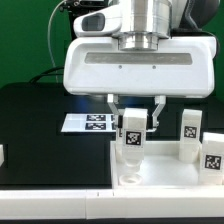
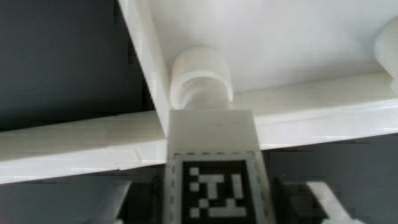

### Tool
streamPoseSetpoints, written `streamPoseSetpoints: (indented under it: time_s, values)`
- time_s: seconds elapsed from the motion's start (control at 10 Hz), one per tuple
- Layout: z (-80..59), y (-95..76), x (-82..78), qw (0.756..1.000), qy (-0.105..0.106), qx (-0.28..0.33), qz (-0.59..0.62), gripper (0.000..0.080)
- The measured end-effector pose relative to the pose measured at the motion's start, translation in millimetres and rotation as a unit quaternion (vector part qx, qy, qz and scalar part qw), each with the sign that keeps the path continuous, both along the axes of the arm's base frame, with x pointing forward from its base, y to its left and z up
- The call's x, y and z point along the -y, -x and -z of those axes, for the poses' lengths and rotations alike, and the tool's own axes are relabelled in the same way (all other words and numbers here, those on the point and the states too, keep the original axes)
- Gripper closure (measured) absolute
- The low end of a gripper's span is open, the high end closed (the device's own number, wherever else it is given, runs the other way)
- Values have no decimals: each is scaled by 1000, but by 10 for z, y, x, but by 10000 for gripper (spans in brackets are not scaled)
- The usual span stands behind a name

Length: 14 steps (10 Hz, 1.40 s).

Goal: Assemble square table

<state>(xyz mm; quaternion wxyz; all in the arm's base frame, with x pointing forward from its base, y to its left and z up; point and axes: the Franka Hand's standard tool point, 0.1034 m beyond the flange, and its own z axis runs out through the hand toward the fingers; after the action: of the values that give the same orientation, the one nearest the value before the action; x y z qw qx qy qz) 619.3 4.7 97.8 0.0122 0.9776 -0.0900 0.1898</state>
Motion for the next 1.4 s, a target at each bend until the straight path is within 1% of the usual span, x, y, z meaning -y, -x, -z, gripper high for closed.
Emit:
streamPoseSetpoints:
  time_s: [0.2,0.7,1.0,1.3,1.4]
  values:
    - [35,-49,15,1000,2,0,0,515]
    - [214,-56,6,1000,9,-3,-3,515]
    - [218,-47,3,1000,13,20,-4,515]
    - [218,-48,4,1000,14,19,-4,511]
    - [219,-48,4,1000,14,19,-4,294]
